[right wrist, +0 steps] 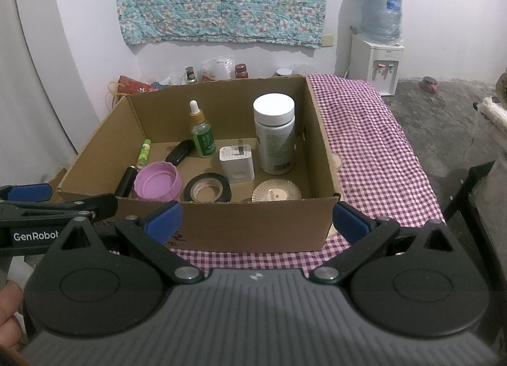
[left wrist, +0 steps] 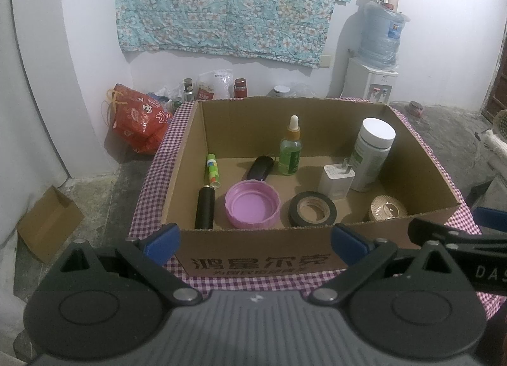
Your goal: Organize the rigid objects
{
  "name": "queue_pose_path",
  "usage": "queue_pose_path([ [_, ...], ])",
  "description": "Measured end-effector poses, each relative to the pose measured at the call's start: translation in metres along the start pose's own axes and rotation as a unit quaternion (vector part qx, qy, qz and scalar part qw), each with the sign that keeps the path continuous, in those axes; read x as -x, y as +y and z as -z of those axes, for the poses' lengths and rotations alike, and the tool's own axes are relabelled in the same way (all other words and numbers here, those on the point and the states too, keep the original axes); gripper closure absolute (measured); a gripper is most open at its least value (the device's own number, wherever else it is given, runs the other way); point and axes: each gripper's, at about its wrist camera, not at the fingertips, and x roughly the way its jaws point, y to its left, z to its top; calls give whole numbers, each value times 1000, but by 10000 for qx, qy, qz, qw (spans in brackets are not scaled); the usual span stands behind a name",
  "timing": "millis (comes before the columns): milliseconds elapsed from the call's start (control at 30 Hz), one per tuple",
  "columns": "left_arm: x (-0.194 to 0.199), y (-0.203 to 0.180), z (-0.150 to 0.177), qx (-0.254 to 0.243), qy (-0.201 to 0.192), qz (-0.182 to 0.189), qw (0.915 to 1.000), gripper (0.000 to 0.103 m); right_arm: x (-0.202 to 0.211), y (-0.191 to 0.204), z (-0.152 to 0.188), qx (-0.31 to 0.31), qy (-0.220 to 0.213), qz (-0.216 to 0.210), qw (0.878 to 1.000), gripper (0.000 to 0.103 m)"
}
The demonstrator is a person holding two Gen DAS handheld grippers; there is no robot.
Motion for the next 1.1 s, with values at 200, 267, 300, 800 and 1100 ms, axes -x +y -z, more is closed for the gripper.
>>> queue_pose_path([
  [200,0,1,0,-2,3,3,10000,1,1,1,0,-10,-2,-2,10000,1],
  [267,1,1,0,-2,0,4,10000,1,1,1,0,-11,-2,-3,10000,1],
  [300,0,1,0,-2,2,3,10000,1,1,1,0,-8,-3,-2,10000,1],
  [800,1,2,0,5,6,13,10000,1,1,0,0,-5,-4,-1,10000,1],
  [1100,3,2,0,24,13,6,10000,1,1,1,0,-9,-1,-2,10000,1],
])
